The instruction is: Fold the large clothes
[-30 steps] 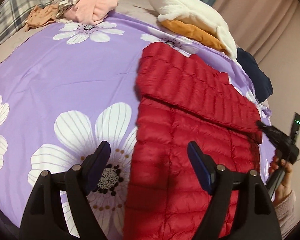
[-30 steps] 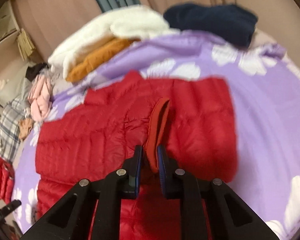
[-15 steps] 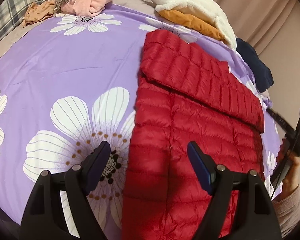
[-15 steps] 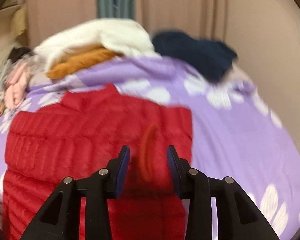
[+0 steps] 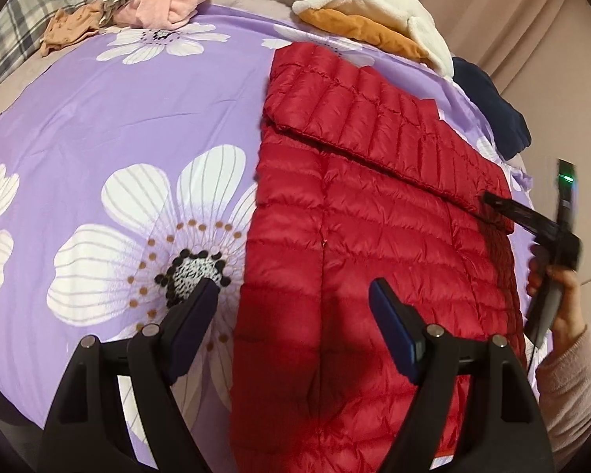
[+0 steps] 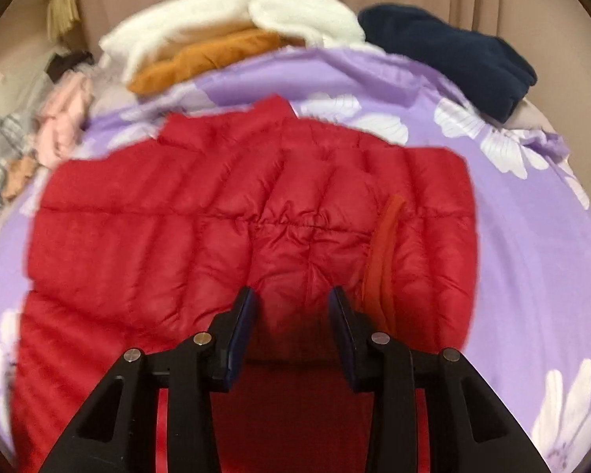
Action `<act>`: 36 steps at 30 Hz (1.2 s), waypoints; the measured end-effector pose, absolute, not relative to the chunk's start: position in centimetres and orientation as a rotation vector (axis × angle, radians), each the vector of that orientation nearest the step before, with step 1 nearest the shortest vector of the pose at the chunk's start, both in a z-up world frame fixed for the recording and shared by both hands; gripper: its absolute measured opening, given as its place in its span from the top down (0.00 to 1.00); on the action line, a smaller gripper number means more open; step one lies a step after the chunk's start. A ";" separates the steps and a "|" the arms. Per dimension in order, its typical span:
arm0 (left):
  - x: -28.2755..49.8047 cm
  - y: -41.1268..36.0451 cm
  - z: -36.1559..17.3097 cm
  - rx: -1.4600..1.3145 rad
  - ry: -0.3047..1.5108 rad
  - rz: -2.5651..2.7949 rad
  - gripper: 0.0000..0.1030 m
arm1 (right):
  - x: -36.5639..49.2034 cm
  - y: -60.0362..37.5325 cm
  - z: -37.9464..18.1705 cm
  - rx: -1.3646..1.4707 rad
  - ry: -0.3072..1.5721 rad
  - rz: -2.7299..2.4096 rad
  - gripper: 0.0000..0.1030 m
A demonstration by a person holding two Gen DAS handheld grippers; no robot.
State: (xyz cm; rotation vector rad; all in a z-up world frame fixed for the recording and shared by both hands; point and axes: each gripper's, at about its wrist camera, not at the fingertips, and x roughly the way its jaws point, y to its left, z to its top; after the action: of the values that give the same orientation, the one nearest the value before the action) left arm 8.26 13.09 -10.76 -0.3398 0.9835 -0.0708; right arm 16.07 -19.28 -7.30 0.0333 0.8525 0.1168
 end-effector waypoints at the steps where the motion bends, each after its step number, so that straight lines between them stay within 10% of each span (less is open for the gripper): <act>1: 8.0 13.2 -10.8 -0.344 0.985 -0.071 0.23 | 15.1 -19.6 -6.7 0.047 0.837 0.133 0.61; 11: 5.4 14.7 -12.0 -0.418 1.015 -0.068 0.23 | 4.8 -27.8 -6.0 0.280 0.851 0.126 0.42; 36: 4.0 15.7 -15.0 -0.662 1.015 -0.182 0.17 | -0.1 -30.9 -12.5 0.682 1.000 0.329 0.41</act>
State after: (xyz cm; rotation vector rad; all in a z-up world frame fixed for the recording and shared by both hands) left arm 3.96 15.74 -14.96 -0.6618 1.0155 -0.1816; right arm -0.07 -30.94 -12.52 0.6824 0.9996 0.3291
